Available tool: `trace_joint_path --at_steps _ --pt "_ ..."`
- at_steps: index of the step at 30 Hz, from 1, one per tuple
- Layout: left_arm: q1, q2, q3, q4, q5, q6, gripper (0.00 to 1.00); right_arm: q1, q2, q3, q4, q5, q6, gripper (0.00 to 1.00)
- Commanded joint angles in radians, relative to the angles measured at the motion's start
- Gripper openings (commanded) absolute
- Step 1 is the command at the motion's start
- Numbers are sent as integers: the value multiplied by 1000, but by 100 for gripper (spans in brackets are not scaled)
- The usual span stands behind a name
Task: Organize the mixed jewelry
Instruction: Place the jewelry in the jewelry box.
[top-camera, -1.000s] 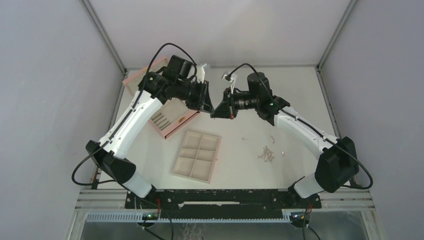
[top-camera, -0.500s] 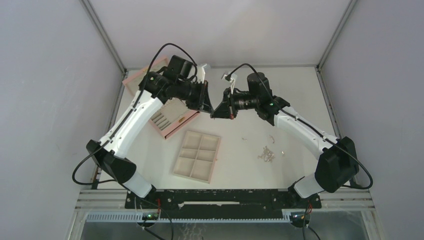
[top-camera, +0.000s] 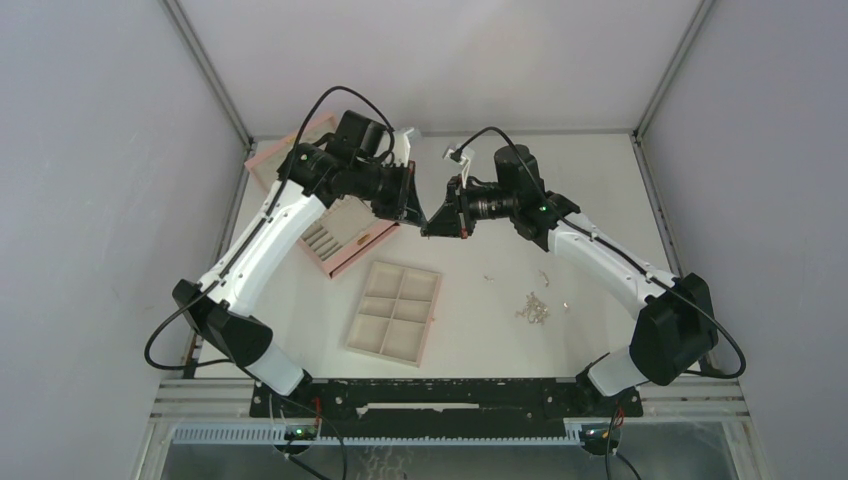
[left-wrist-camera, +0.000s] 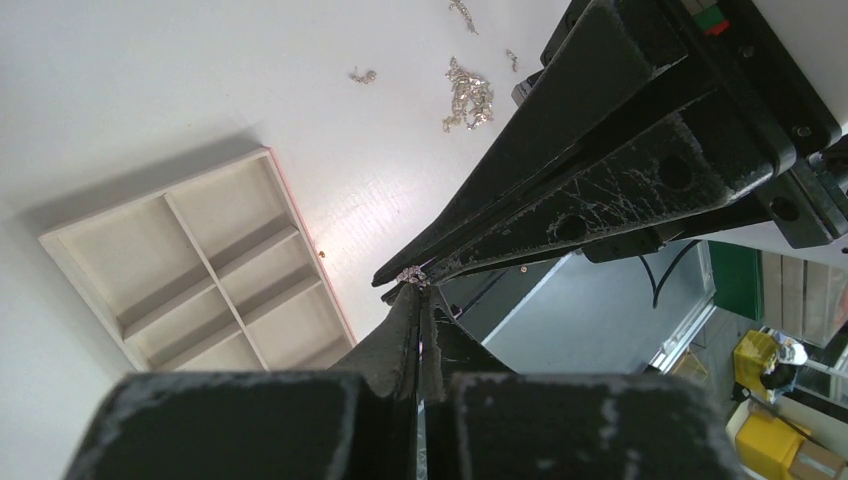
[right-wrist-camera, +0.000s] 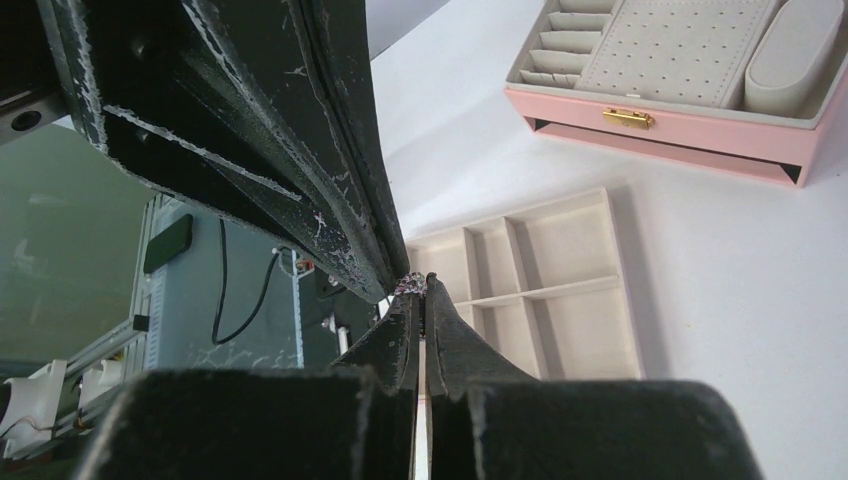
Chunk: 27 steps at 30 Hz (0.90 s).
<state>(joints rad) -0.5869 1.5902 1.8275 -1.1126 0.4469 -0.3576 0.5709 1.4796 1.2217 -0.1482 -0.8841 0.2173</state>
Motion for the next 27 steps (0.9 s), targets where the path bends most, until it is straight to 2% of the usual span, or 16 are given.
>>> trace_joint_path --at_steps 1,7,11,15,22,27 --pt "0 1 48 10 15 16 0 7 -13 38 32 -8 -21 0" --pt "3 -1 47 10 10 21 0 6 -12 38 25 9 -17 0" --pt "16 -5 40 7 -4 30 0 -1 -13 38 7 35 -10 26" --pt "39 -12 21 16 -7 36 0 -8 -28 38 -22 59 -17 38" --pt "116 -39 -44 50 23 34 0 -21 -55 38 -126 80 -82 43" --pt "167 -47 -62 39 -47 76 0 -38 -75 38 -205 104 -126 44"
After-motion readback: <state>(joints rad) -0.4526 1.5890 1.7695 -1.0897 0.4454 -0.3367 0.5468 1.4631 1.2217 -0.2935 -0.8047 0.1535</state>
